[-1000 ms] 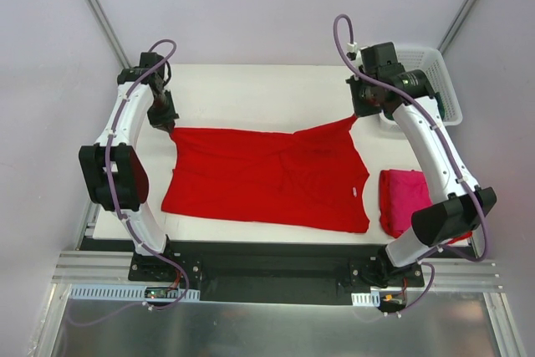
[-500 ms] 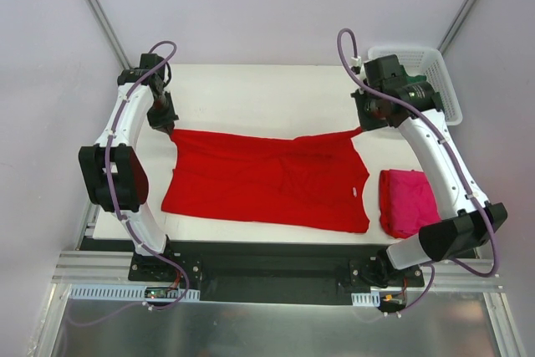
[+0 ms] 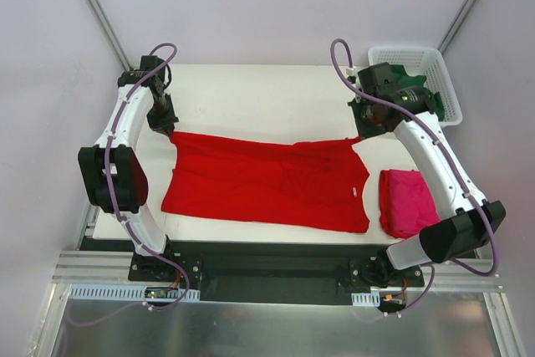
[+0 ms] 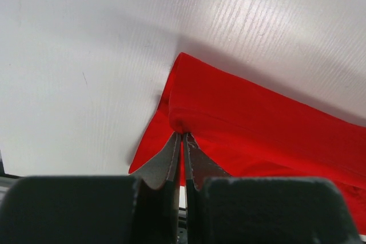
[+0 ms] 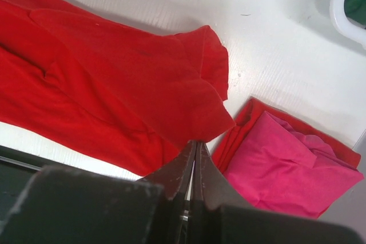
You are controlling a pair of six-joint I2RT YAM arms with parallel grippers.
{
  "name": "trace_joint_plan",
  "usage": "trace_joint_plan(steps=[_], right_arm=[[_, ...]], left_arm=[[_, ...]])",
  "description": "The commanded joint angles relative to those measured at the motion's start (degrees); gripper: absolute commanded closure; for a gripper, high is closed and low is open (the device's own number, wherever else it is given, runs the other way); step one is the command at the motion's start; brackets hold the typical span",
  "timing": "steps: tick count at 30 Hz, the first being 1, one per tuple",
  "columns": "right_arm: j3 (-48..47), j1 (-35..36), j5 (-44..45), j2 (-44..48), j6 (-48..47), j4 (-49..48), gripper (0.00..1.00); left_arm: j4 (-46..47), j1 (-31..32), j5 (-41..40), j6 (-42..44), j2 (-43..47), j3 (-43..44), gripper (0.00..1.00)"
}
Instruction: Fold and stack the t-shirts
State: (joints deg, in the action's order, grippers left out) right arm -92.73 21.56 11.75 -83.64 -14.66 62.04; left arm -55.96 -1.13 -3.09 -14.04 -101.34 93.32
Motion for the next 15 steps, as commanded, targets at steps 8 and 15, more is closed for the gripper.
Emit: trace_joint_plan(steps=[8,15], right_arm=[[-0.26,0.41,2.93,1.99,0.68,1.15,0.99],[0.09,0.50,2.49,1.90,0.68,2.29,0.99]], left_arm=[[-0.37,0.07,-0.77,-0.11,2.29,-2.26,1.00],[-0.11,0.07,-0.86,0.33,2.11,-2.44,1.00]])
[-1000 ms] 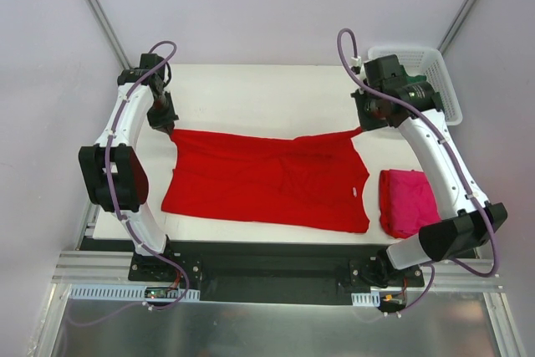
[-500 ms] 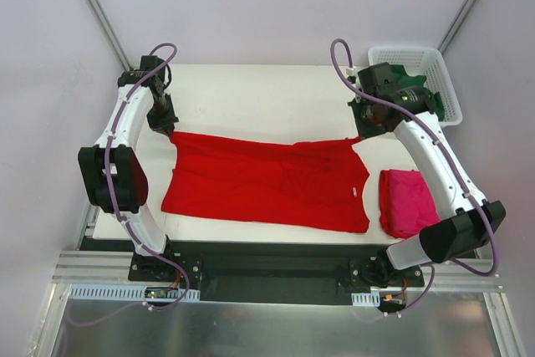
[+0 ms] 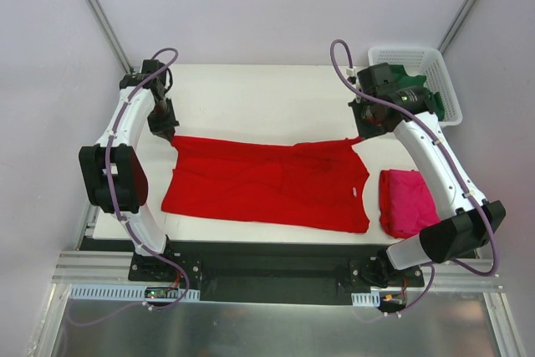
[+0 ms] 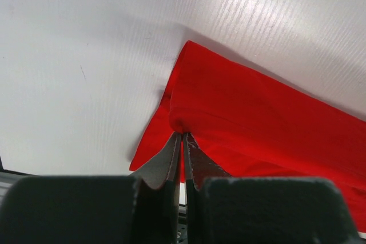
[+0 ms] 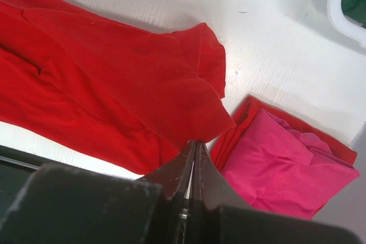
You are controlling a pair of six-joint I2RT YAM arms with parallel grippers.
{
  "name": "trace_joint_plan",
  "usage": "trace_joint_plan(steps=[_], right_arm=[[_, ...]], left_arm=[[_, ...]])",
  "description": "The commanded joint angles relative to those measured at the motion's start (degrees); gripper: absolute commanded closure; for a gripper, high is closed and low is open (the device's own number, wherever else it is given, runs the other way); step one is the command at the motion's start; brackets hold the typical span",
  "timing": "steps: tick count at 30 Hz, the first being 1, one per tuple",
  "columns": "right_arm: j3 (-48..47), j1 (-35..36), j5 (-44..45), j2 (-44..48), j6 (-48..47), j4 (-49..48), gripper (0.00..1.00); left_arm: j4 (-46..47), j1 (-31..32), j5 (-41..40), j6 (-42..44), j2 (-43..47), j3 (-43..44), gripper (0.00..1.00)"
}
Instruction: Fold and stack the t-shirts
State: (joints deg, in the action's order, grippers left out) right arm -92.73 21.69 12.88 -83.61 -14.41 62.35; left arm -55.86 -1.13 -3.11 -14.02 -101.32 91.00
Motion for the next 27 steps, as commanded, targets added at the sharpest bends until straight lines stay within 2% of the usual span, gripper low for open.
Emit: trace_joint_plan(steps=[1,12,27], right_arm=[[0.27,0.54,1.35,2.05,0.61,1.99,0.99],[5.97,1.25,0.65,3.72,1.85,0.67,0.99],[6.68,1.77,0.39,3.19,1.85,1.20,0.99]], left_arm=[[-0.22,0.07,-0.93,0.31,2.09,-0.21,1.00],[-0.22,-0.02,-1.37,0.49,1.39,-0.21,1.00],[-0.31,0.07,-1.98,0.31,1.12,-3.55,1.00]])
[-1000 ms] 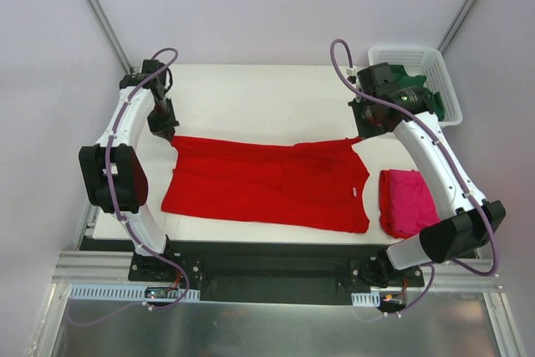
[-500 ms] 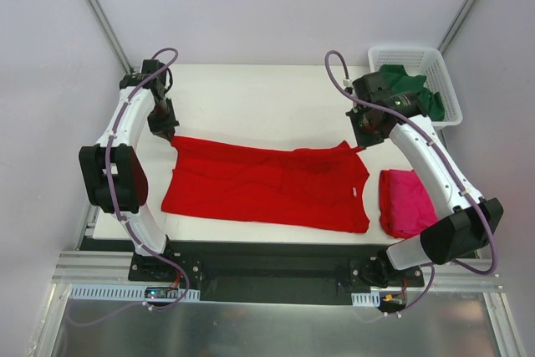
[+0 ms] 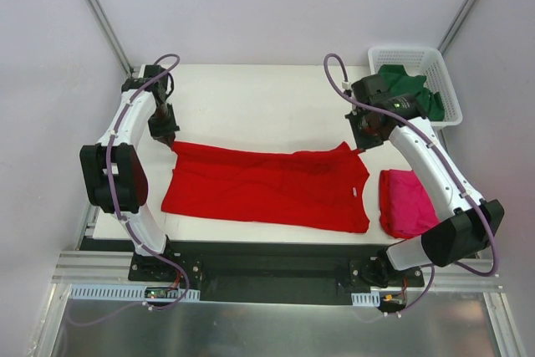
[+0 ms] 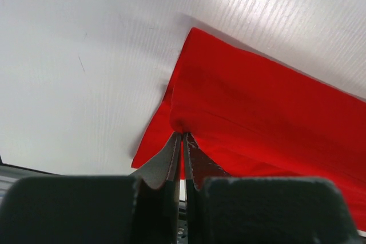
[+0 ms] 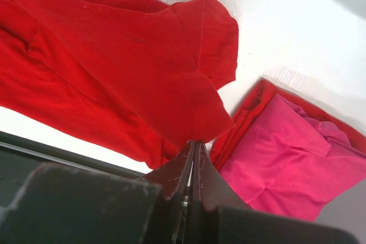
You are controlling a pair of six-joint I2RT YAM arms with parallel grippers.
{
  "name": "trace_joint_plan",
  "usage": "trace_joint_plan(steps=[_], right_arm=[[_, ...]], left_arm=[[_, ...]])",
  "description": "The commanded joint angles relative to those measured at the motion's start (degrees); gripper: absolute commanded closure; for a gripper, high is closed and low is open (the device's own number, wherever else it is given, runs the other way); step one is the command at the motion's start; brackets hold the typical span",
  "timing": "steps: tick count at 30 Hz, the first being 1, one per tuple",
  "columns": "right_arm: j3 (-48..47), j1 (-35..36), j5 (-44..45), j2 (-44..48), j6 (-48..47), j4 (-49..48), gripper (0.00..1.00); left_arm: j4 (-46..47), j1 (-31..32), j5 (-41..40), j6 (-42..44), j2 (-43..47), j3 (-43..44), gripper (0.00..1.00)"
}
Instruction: Fold and stack the t-shirts
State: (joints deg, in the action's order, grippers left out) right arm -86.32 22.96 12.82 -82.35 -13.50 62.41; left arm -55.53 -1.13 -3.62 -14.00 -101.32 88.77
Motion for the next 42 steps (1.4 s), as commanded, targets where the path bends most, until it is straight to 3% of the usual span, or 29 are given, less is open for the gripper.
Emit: trace_joint_plan(steps=[1,42], right_arm=[[0.28,0.59,0.28,2.01,0.84,1.13,0.99],[10.56,3.76,-0.07,6.50,4.36,1.92,0.99]], left_arm=[[-0.63,0.07,-1.65,0.29,1.38,-1.67,1.00],[-1.16,0.95,-3.41,-0.41,2.79,-8.53,1.00]])
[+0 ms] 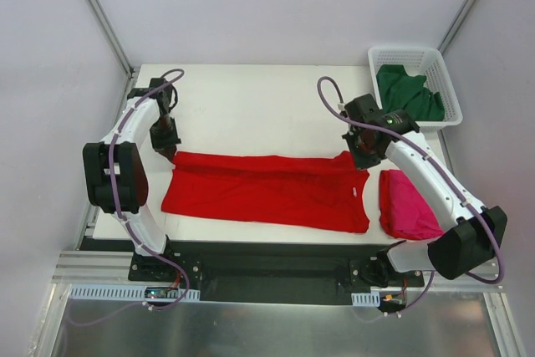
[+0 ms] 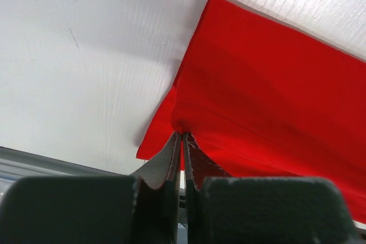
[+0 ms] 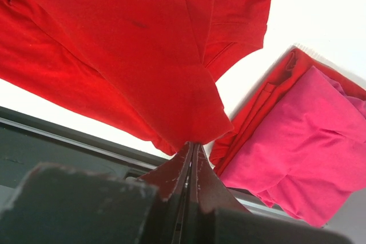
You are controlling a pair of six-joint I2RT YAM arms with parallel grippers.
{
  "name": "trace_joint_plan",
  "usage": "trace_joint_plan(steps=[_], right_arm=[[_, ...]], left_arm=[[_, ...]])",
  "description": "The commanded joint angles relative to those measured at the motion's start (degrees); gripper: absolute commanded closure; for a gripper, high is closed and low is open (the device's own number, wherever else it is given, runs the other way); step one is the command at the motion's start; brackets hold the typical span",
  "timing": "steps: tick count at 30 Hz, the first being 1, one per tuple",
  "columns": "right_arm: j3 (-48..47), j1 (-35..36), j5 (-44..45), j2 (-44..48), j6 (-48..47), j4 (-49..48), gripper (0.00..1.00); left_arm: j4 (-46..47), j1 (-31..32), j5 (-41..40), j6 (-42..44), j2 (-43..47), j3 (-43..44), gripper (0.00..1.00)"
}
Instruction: Fold and stack the t-shirts
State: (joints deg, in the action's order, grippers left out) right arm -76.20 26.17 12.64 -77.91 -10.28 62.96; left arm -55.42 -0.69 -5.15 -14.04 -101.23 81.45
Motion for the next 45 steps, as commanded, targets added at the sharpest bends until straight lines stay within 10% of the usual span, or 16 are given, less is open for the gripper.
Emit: trace_joint_plan(steps=[1,16,22,25,26,45], right_arm=[[0.79,0.55,0.10,2.15,1.32,1.29,0.99],[3.34,1.60,-0.43,1.53,2.20,0.67,0.99],[3.43,2.21,-0.52,0.92,2.46,0.76,0.99],[3.34,2.39,-0.52,0.48,2.55,1.02,0.99],[3.34,2.48,-0.52,0.30,2.46,1.11,0.99],[2.29,3.01,-0.51,-1.54,2.11,1.38,0.99]], left_arm=[[-1.27,0.51,-1.97,-0.37,2.71,-1.73,1.00],[-1.10,0.43,-3.29,-0.72,2.88,-3.75,0.96],[-1.10,2.09,-3.38,-1.07,3.32,-4.19,0.54],[-1.18,2.09,-4.08,-1.07,3.32,-4.02,0.03],[-1.18,2.09,-4.26,-0.99,3.32,-3.84,0.01],[-2.33,2.97,-4.61,-1.69,-0.20,-2.43,0.01]])
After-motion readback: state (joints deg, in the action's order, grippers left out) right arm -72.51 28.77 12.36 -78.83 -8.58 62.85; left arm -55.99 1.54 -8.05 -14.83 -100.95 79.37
